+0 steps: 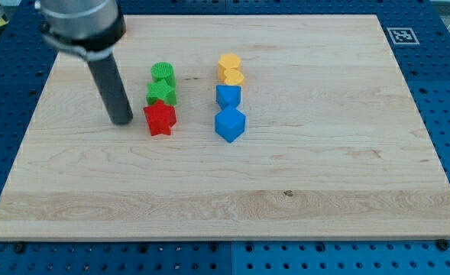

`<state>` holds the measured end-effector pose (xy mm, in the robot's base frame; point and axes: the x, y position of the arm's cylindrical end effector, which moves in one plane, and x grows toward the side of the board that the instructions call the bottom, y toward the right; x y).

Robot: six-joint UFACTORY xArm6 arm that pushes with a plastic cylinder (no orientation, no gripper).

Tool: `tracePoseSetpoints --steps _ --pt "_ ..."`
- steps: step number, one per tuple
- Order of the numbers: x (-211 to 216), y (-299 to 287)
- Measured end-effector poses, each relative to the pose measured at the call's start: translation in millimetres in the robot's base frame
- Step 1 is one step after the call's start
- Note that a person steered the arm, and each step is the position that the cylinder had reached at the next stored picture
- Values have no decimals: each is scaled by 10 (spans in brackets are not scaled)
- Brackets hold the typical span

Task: Push the red star to the bottom of red circle

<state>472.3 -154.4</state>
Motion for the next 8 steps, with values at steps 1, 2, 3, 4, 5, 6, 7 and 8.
tracePoseSetpoints --steps 1,2,3,4,5,6,7,8 --pt "488 163" --pt "523 325" --pt "523 613" --pt "499 876" --pt "274 937" --pt "-39 937" --pt "-114 912" --pt "-113 730"
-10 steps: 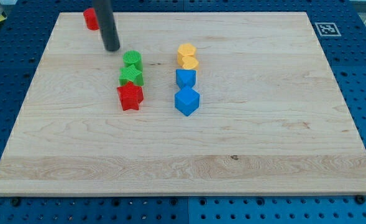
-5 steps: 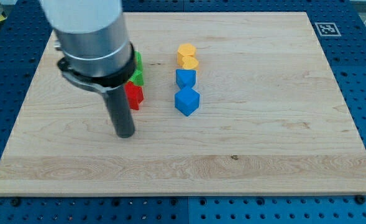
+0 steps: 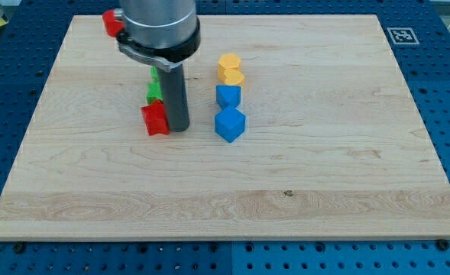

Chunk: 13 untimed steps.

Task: Push the red star to the bottom of red circle

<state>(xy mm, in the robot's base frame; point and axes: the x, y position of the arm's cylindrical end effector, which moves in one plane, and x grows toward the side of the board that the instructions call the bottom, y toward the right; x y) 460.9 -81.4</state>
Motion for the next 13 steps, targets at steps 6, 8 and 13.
tracePoseSetpoints --steps 6,8,13 --pt "34 -1000" --pt "29 -1059" --pt "-557 -1331"
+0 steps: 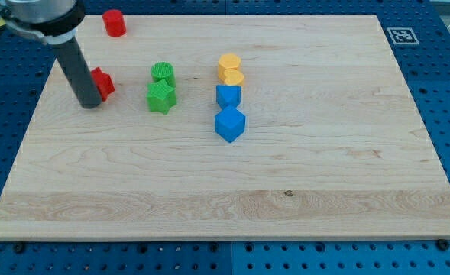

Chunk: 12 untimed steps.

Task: Push the red star to the bottom of red circle

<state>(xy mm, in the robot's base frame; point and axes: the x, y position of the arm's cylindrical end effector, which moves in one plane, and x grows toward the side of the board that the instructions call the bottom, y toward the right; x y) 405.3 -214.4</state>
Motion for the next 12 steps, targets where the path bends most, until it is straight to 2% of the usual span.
tracePoseSetpoints --steps 4,7,10,12 --pt "-961 3" --pt "-1008 490" --pt "-1346 490" --pt "-1385 436"
